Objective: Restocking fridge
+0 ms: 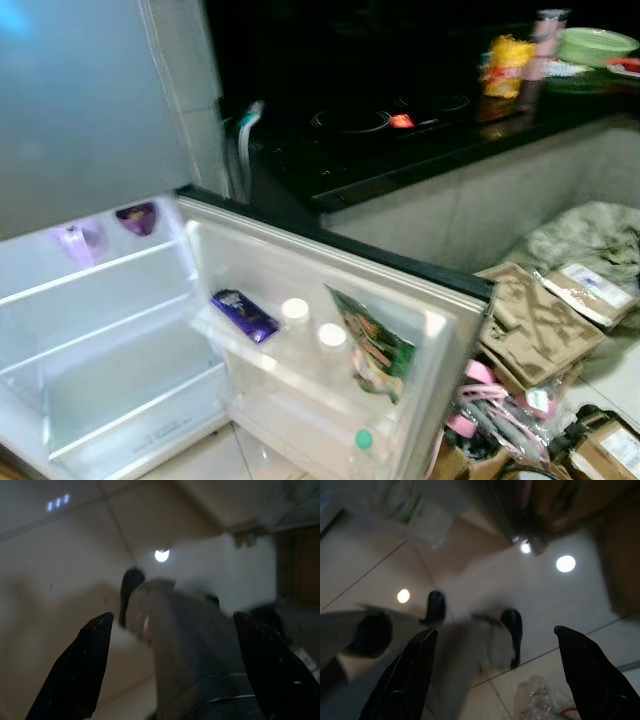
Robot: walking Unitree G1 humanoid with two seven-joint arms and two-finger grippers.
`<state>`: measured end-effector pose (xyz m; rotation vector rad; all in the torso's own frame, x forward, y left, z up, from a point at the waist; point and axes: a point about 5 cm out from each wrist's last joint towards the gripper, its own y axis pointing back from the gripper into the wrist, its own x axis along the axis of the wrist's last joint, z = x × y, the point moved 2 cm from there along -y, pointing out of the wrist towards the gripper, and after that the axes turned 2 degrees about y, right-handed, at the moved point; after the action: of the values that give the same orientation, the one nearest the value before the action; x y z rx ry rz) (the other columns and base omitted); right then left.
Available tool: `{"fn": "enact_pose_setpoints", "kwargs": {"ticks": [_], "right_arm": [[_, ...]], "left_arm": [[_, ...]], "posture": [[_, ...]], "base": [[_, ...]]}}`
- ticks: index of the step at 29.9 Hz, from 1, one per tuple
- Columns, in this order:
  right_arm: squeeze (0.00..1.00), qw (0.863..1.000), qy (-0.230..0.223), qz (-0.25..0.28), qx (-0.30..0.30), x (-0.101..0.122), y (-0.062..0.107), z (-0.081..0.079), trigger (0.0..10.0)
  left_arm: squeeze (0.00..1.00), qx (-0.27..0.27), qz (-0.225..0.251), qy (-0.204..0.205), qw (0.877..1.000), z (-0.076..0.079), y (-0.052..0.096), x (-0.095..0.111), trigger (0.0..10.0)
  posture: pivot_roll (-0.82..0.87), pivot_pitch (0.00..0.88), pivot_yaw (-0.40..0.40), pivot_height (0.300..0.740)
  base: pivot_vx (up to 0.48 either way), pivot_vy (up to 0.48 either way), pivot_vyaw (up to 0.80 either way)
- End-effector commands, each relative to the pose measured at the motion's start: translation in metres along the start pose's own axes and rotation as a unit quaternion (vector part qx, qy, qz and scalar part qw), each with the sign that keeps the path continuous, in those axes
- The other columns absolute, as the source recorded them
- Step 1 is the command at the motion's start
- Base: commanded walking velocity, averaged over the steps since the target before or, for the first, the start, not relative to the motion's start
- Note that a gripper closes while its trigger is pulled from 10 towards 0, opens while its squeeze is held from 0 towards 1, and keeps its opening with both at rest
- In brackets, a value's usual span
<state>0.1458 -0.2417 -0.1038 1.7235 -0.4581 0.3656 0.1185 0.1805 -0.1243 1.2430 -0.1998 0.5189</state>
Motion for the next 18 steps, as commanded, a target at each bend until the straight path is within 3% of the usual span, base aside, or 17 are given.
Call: {"fn": "enact_pose_setpoints", "kwargs": {"ticks": [1,9,18], "right_arm": [[0.0,1.0,-0.004,0.002,-0.004,0.001,0.001,0.004,10.0],[0.0,1.0,0.008,-0.017,-0.025,-0.005,0.003,0.007,10.0],[0.0,0.999,0.007,-0.024,-0.037,-0.009,0.002,0.007,10.0]], "left_arm": [[0.0,0.002,-0.02,0.006,1.0,0.0,0.001,-0.012,10.0],[0.0,0.004,-0.026,0.004,1.0,0.001,0.001,-0.015,10.0],[0.0,0.009,-0.028,0.001,1.0,-0.001,0.002,-0.015,10.0]], "posture": [[-0.12,0.0,-0.01,0.74],[-0.12,0.0,-0.01,0.74],[-0.12,0.0,-0.01,0.74]], "base": [[0.0,0.0,0.78],[0.0,0.0,0.77],[0.0,0.0,0.0]]}}
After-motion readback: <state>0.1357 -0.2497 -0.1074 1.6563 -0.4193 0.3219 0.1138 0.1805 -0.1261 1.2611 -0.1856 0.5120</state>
